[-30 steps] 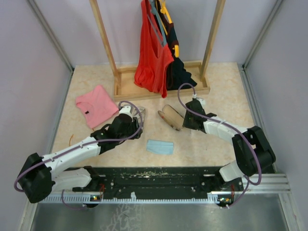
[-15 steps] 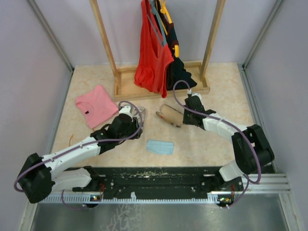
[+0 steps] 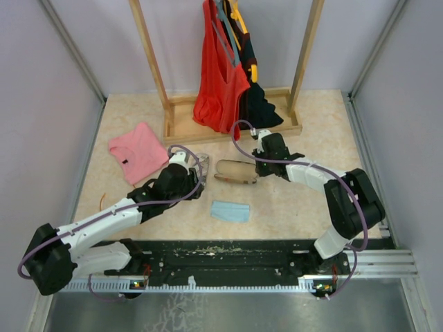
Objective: Organize the sunglasses
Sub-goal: Adjust the sunglasses case at the center of the board.
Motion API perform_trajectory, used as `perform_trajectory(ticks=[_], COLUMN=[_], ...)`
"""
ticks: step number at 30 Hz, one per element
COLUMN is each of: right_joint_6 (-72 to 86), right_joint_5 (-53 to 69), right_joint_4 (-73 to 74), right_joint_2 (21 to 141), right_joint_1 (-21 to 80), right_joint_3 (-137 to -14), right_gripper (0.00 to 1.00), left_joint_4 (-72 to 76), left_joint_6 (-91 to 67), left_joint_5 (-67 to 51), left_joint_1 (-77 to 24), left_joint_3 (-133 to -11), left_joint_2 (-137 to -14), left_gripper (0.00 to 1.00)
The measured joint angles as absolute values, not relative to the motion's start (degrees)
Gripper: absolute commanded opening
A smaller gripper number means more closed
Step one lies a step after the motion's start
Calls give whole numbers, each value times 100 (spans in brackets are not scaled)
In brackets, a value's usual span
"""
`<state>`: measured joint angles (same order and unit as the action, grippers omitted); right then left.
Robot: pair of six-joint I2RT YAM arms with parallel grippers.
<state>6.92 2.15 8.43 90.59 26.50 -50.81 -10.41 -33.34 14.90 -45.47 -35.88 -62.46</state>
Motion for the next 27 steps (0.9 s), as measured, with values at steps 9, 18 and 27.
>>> perform_trajectory(ticks=[9, 18, 27], right_joint_6=[64, -154, -10], right_joint_5=[436, 421, 163], right_joint_4=[701, 690, 727], right_joint_2=[9105, 9102, 8805], right_joint_1=[2650, 2650, 2650], right_joint_3=[-5078, -5068, -5030], right_gripper=[5, 33, 47], left_joint_4=[-1046, -1044, -1044], left_joint_6=[-3334, -3330, -3319], left_joint_5=[1492, 1459, 1444], left_joint_1=[-4541, -4523, -4523], left_joint_3=[-3583, -3583, -3583], left_joint_2=[-6243, -6248, -6250], left_gripper=[47, 47, 49])
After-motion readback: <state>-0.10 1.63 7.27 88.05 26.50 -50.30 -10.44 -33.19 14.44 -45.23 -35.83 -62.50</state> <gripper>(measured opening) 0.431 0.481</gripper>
